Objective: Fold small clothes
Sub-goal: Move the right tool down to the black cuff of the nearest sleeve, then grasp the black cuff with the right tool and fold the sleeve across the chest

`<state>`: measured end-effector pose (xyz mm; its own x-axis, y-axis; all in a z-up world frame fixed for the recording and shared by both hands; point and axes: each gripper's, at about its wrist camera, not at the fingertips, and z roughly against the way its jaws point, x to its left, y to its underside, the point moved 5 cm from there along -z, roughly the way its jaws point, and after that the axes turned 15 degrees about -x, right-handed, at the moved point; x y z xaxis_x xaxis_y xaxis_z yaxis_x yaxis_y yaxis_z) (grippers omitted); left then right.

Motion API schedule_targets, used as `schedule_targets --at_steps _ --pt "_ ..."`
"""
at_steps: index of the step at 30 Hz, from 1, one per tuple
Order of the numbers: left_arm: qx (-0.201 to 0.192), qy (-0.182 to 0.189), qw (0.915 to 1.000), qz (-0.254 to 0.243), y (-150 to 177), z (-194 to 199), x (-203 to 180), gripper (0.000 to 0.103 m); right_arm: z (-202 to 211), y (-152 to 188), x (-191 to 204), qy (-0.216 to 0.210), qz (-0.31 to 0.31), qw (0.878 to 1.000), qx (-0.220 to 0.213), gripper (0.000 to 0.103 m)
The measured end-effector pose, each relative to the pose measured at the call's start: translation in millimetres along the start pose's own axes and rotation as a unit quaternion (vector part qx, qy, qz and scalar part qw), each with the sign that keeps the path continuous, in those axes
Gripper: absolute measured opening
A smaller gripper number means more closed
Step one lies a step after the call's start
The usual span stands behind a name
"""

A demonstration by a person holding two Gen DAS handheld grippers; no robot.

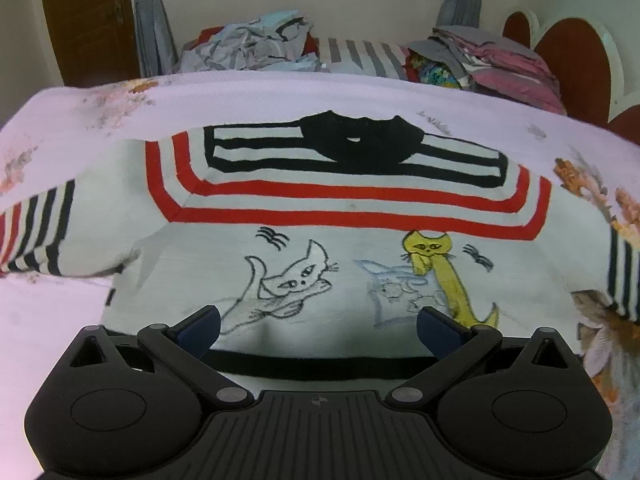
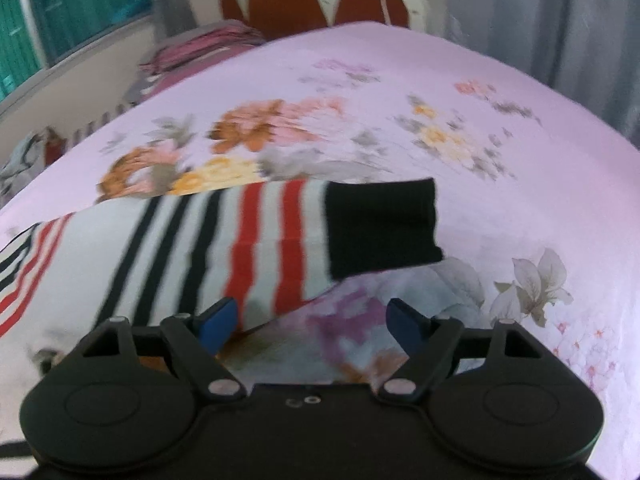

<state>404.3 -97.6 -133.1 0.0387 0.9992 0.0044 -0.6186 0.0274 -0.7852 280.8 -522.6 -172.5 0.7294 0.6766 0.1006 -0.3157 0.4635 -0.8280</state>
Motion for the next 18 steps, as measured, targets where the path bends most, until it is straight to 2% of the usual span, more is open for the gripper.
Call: schedule_targets --at_steps 4,6,8,9,11,13,15,18 --pt "-0.001 -0.017 0.9998 -0.006 -2 -6 5 0.103 -16 0 -11 0.004 -0.037 0.999 0.006 0.078" --pt "-0.002 -0.022 0.9998 0.001 -2 -9 9 0.103 -23 -4 -14 0.009 -0.046 0.999 -0.008 0.074" --pt "0.001 -0.028 0.9996 -0.003 -2 -11 13 0.103 -28 -9 -16 0.017 -0.053 0.998 -0.019 0.064" --pt "0.005 -0.029 0.9995 -0.004 -1 -12 14 0.103 -31 -12 -18 0.018 -0.061 0.998 -0.026 0.053" --pt "0.018 -0.033 0.9993 -0.006 1 -15 16 0.103 -35 -16 -20 0.012 -0.074 0.997 -0.032 0.040" --pt "0.021 -0.036 0.9991 -0.005 2 -16 17 0.103 -35 -20 -17 -0.001 -0.082 0.996 -0.037 0.017" --pt "0.021 -0.038 0.9991 -0.005 2 -16 18 0.103 -31 -26 -11 -0.007 -0.077 0.996 -0.048 0.010" --pt "0.026 -0.029 0.9993 0.000 1 -15 19 0.103 -19 -39 8 -0.026 -0.056 0.995 -0.080 0.008"
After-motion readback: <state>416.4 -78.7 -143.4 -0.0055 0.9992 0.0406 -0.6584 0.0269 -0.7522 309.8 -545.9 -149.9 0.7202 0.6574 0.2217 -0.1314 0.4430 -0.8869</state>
